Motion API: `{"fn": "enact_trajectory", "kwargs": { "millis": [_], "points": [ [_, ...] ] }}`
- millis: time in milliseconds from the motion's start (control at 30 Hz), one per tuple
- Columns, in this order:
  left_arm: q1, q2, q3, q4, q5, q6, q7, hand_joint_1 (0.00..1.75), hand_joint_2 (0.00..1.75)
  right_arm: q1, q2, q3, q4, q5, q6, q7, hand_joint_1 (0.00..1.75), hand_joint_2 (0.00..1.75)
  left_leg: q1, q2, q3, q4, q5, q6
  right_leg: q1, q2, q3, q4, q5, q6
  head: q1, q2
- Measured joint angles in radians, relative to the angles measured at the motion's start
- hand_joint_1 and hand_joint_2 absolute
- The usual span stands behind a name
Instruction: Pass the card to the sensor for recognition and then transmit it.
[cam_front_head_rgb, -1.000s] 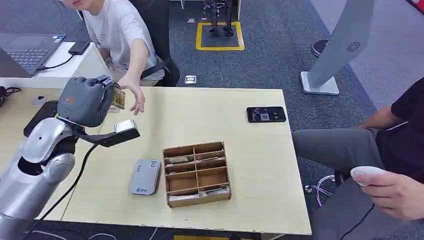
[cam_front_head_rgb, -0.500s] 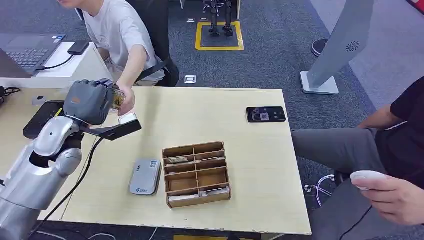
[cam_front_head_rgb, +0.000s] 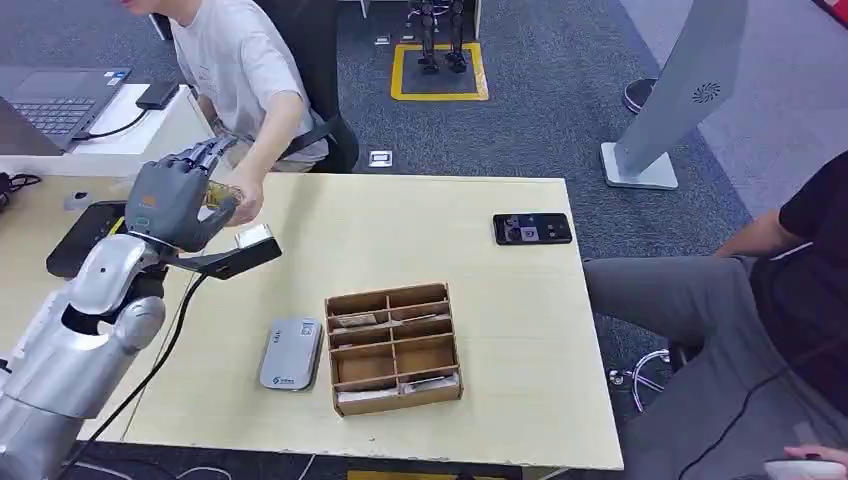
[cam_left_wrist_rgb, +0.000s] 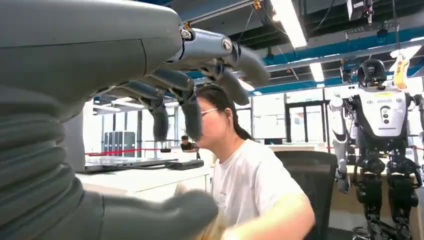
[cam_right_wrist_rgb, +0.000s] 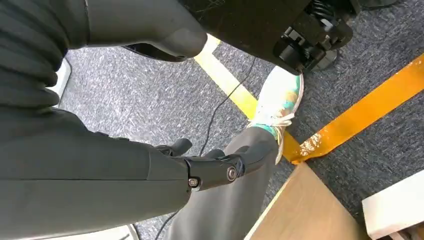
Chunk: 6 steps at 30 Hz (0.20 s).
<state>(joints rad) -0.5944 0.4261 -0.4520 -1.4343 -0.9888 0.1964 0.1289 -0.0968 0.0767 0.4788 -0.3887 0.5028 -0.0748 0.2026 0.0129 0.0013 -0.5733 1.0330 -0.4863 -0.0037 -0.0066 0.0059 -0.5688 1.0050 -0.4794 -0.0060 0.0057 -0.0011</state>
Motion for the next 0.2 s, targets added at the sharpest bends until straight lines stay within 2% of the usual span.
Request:
{"fn": "enact_trajectory", "kwargs": {
  "millis": [200],
  "points": [
    [0.003,0.0,0.001,0.001,-0.003,0.013,0.0,0.0,1.75,0.0,0.0,0.0,0.0,-0.001,-0.001,0.0,0.0,1.75,0.0,0.0,0.0,0.0,0.0,0.0,0.0,0.0,0.0,0.0,0.0,0.0,0.0,0.0]
  ]
}}
